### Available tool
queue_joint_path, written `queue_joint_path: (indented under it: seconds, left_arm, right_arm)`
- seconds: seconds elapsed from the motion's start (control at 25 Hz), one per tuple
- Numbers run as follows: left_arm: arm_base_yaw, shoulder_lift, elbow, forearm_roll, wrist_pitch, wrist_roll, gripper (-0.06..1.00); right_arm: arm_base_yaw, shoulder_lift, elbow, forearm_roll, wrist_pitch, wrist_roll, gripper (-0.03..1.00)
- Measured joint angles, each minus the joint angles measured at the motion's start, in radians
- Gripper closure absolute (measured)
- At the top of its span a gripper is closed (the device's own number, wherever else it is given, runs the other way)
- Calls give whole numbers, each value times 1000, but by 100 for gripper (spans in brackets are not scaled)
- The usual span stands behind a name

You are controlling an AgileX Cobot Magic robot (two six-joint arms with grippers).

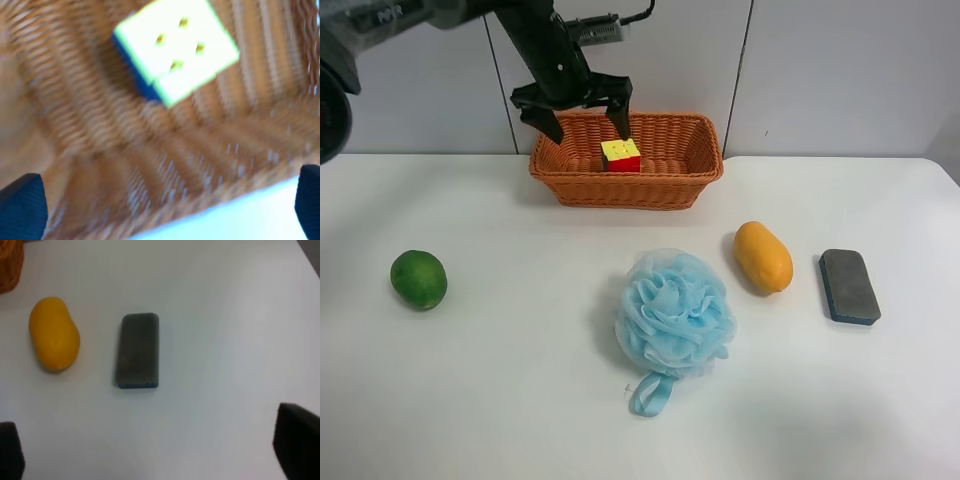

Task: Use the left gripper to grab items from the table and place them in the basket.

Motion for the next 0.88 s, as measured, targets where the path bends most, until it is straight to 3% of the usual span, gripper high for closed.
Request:
queue_joint_path:
  seconds: [0.16,0.28,0.52,0.72,0.88]
  left_arm:
    - [1,-158,60,49,21,-3,-5]
    - [0,-317,185,81,21,-3,-5]
    - [0,-732,649,178,23,14,-5]
    - [0,-1177,1058,181,-10,25,-5]
    - [0,-1514,1294,172,-26,39,-5]
  right_arm:
    - [0,0,0,0,0,0,-2]
    - [0,0,0,0,0,0,-2]
    - [0,0,0,0,0,0,-2]
    - [0,0,0,0,0,0,-2]
    - [0,0,0,0,0,0,-2]
